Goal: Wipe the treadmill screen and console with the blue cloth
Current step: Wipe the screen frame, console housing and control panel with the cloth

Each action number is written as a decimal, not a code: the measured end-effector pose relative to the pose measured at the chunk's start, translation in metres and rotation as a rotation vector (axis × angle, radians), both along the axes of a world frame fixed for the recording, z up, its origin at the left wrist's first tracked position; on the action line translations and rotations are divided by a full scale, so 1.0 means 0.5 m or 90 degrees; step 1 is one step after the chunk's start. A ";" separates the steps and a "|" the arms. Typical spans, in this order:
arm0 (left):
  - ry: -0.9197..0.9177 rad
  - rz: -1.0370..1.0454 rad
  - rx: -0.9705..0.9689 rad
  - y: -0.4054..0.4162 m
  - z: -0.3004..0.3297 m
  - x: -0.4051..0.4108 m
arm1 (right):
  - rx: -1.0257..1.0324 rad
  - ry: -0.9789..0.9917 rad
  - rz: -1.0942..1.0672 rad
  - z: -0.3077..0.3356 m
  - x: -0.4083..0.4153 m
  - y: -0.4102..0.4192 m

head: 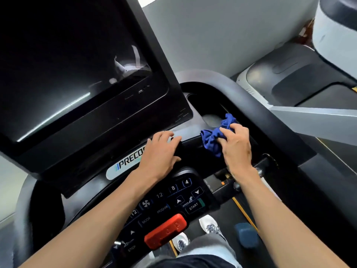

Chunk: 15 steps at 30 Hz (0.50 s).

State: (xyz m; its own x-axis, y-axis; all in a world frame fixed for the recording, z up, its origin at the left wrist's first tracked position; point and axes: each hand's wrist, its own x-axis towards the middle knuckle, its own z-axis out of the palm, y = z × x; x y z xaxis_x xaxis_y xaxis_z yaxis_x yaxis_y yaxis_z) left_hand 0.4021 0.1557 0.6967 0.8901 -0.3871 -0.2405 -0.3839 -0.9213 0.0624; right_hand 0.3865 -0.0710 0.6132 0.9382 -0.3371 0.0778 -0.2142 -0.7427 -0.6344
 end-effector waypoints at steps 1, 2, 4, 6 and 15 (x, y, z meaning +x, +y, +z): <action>0.001 0.000 -0.011 -0.004 0.000 0.004 | 0.007 0.060 -0.054 0.018 -0.006 0.029; 0.006 -0.001 -0.020 -0.007 0.000 0.007 | 0.034 0.129 -0.112 0.032 -0.008 0.060; 0.015 -0.007 -0.028 -0.010 -0.001 0.015 | 0.089 0.250 -0.205 0.062 -0.006 0.117; 0.031 -0.025 -0.019 -0.011 0.001 0.025 | 0.114 0.301 -0.219 0.088 -0.007 0.181; 0.110 -0.118 0.023 -0.019 0.016 0.061 | 0.052 0.323 -0.269 0.095 0.035 0.126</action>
State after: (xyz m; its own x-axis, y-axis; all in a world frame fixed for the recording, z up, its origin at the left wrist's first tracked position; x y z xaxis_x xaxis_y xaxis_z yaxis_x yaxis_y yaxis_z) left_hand 0.4327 0.1460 0.7047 0.7489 -0.5284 -0.4000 -0.5331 -0.8389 0.1101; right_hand 0.4042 -0.0080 0.6610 0.6377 -0.6701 -0.3800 -0.7634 -0.4836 -0.4283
